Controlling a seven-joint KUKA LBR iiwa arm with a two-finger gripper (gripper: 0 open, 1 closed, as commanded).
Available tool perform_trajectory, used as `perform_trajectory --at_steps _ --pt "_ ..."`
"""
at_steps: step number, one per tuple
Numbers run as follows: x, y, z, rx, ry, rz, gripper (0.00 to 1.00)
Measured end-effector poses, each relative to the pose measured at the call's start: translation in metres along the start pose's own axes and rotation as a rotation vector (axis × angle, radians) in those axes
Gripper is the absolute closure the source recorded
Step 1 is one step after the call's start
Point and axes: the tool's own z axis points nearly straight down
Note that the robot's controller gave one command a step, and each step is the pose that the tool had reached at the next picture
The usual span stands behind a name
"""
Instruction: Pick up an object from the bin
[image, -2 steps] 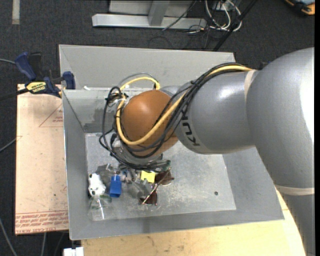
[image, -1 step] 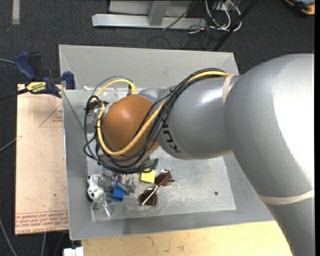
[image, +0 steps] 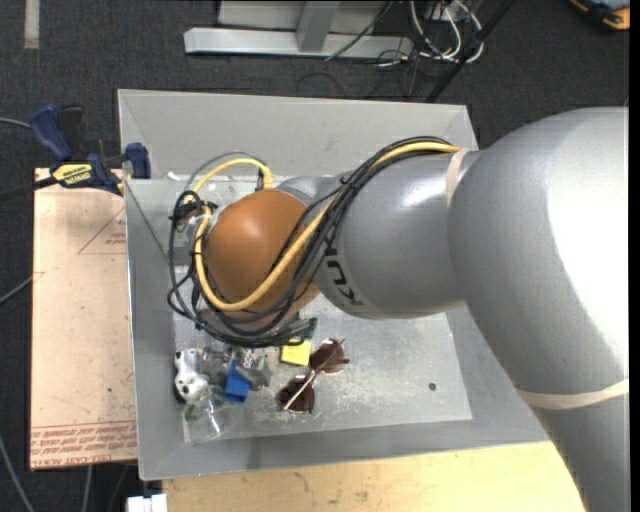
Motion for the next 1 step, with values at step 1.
perform_trajectory --at_steps 1 --pt "0.0015 0.0000 -0.0026 -0.004 -0.003 0.001 1.00"
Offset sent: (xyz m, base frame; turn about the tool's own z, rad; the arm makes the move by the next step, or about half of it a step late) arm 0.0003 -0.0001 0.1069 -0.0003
